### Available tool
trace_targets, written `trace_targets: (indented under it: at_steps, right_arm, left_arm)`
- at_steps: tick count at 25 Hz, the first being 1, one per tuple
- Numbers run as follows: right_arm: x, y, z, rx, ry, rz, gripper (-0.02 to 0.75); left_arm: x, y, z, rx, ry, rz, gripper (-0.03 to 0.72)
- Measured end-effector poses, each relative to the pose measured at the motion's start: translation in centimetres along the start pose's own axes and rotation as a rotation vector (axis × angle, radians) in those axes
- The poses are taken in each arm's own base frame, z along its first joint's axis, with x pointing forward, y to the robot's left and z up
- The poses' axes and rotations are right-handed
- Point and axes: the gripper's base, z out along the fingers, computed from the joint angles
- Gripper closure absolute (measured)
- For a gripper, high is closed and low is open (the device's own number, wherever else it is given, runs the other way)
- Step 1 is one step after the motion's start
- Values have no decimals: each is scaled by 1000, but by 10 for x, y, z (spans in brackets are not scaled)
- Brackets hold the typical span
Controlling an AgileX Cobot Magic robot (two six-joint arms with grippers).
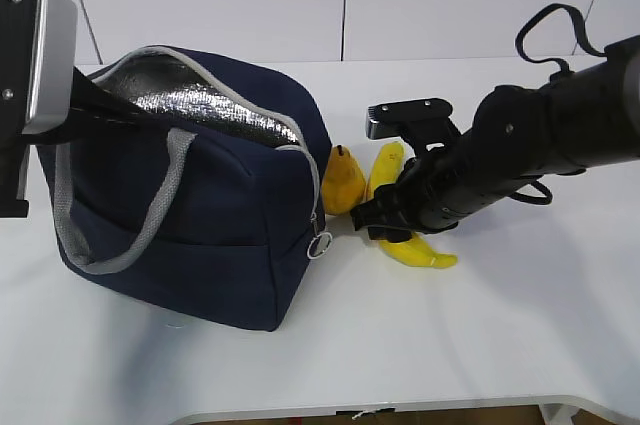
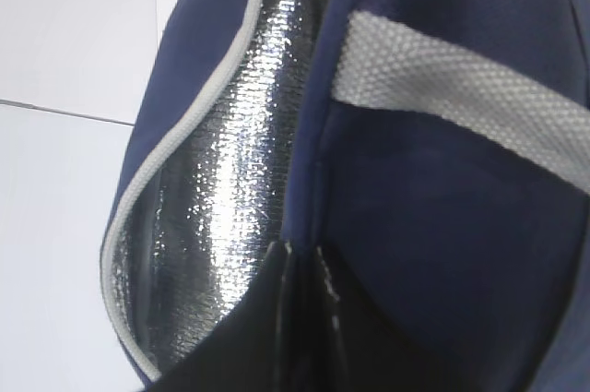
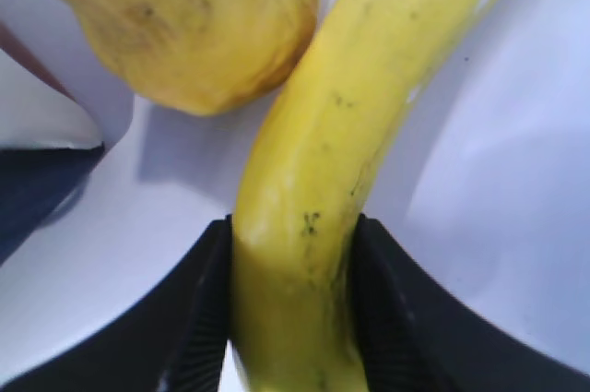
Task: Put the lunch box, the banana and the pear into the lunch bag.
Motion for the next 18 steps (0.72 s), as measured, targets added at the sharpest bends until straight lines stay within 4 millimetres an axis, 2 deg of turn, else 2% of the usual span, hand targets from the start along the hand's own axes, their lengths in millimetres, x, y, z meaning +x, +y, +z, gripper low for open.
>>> trace_targets:
  at_steps: [4, 8, 12, 18]
  right_arm:
    - [0, 1, -2, -3, 4, -2, 415]
    - [-5, 4, -20, -17, -3, -7, 416]
    - [-11, 8, -47, -32, -15, -26, 416]
    - [-22, 11, -102, -8, -118, -135, 416]
  left_arm:
    - [0, 0, 0, 0, 0, 0, 700]
    - [0, 0, 0, 0, 0, 0, 700]
    - [0, 0, 0, 0, 0, 0, 700]
    - [0, 0, 0, 0, 0, 0, 700]
